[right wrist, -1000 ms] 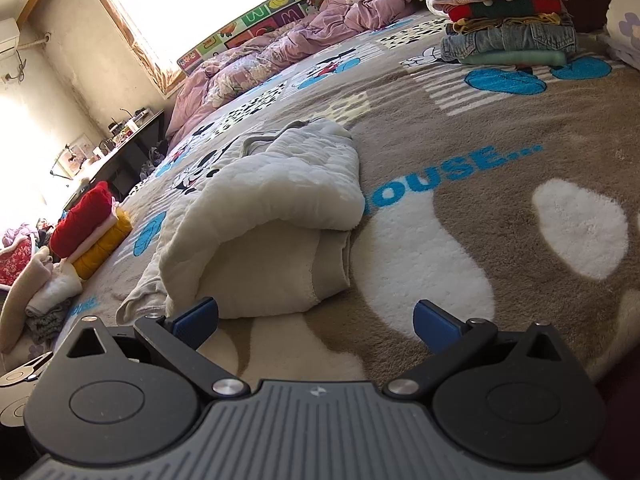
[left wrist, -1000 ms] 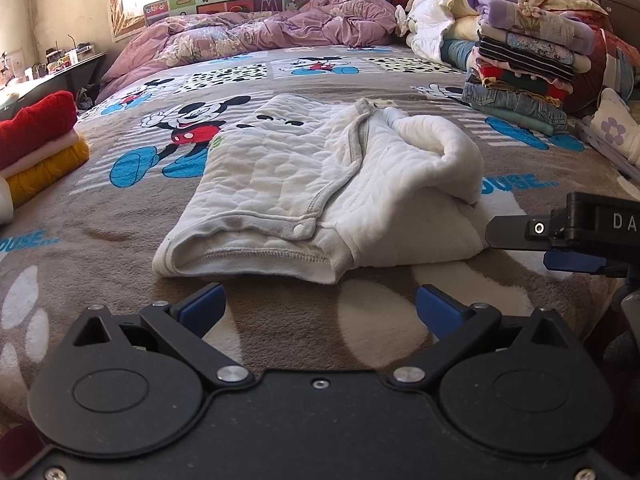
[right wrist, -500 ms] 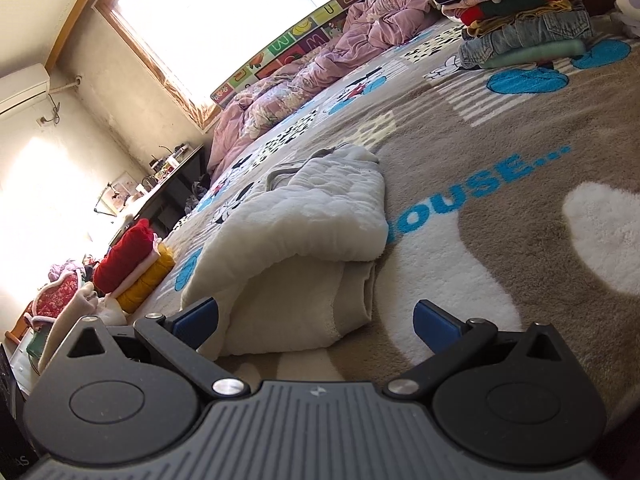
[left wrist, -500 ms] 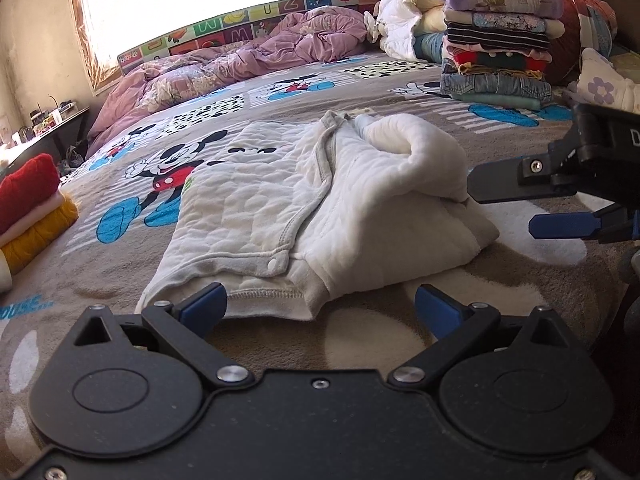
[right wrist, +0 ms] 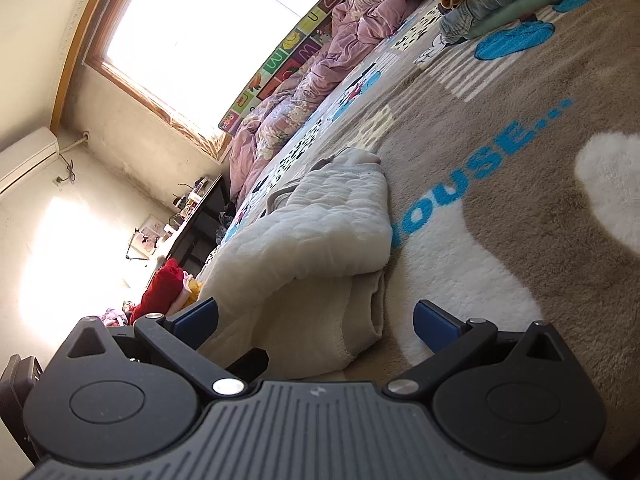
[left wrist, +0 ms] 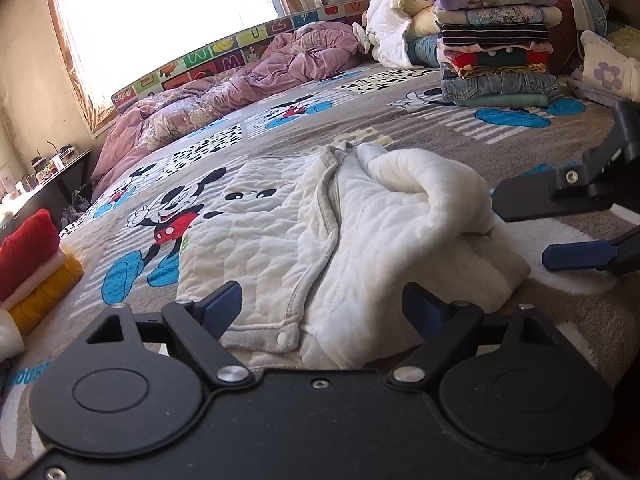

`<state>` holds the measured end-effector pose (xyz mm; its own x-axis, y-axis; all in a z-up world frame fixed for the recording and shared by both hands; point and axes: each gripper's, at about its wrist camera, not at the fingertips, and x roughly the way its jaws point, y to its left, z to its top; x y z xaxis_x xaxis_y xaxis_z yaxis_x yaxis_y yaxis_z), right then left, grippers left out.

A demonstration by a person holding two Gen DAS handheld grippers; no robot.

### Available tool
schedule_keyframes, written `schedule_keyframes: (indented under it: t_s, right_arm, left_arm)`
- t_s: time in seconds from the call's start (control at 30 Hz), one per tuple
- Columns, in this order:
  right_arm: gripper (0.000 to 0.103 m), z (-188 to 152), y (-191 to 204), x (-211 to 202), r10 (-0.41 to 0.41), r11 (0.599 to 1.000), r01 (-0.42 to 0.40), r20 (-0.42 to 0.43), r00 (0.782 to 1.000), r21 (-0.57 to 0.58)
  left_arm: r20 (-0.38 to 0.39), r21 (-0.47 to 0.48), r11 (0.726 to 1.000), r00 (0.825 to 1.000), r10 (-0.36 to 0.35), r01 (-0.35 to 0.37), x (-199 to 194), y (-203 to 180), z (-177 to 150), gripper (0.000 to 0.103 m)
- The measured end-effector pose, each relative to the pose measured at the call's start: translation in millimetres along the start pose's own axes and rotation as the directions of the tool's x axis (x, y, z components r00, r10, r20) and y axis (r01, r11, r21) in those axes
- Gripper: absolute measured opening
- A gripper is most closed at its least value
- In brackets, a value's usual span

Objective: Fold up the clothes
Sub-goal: 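Move the left tool down to the white garment's folded sleeve edge, then close the left gripper on the white garment's folded edge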

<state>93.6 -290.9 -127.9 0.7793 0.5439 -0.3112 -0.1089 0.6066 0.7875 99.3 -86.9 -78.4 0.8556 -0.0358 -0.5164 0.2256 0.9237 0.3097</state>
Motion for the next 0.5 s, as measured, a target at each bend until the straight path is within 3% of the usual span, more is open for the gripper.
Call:
schedule_keyframes:
  t_s: [0.17,0.37,0.5]
  right_arm:
    - [0.103,-1.0,-3.2,3.3,0.002,1.000,-0.002,0.010,1.000,0.004]
    - [0.103,-0.3,-4.9,3.1,0.010,1.000,-0.011,0.041,0.999,0.012]
    - [0.103,1.0,-3.6,5.0,0.023,1.000,-0.024,0.046,0.999,0.009]
  left_arm:
    - [0.019,0.008,1.000,1.000,-0.006,0.005,7.5,0.9,11.2,0.076]
    - [0.038,0.018,1.000,0.999,-0.010,0.009,16.7,1.4,23.6,0.052]
    - [0.049,0.001,1.000,0.999,-0.015,0.015,21.1,7.1,29.3,0.030]
